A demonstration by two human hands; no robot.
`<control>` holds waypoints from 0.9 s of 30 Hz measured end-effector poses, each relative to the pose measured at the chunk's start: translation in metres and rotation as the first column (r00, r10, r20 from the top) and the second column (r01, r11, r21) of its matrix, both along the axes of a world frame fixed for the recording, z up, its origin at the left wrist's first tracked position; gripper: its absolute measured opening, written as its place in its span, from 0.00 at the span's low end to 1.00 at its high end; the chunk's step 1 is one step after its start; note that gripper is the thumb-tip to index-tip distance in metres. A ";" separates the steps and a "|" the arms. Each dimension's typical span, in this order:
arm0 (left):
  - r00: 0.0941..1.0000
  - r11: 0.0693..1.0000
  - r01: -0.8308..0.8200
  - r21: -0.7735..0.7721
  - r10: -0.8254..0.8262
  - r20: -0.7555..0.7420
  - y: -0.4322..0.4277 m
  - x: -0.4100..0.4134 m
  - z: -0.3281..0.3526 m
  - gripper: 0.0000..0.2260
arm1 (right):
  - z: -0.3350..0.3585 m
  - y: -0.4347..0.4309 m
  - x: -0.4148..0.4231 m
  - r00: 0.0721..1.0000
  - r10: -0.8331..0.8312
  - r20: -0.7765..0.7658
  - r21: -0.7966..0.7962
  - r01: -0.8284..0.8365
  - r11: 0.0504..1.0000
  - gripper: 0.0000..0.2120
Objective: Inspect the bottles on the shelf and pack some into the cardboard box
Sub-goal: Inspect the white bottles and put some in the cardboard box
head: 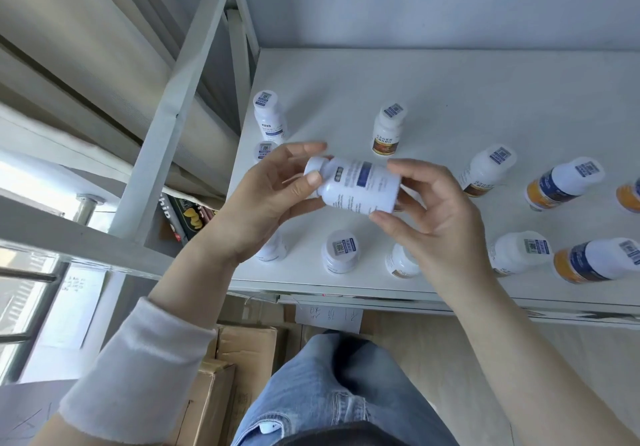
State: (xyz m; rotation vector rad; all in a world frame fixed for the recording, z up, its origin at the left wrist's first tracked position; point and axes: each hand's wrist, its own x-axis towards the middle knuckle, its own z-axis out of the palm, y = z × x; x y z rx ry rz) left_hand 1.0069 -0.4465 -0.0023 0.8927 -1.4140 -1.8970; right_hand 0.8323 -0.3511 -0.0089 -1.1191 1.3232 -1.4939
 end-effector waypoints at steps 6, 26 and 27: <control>0.995 1.000 -0.014 -0.015 0.012 -0.100 -0.001 0.001 0.000 0.14 | -0.002 -0.002 -0.003 0.990 0.028 0.140 0.187 -0.055 0.981 0.25; 0.851 0.887 0.201 -0.417 0.052 0.522 -0.058 -0.035 -0.017 0.18 | 0.006 -0.034 -0.031 0.718 -0.138 -0.683 0.014 0.201 0.979 0.29; 0.831 0.867 0.231 -0.442 0.061 0.554 -0.058 -0.038 -0.021 0.18 | 0.006 -0.033 -0.034 0.675 -0.136 -0.725 0.012 0.210 0.978 0.28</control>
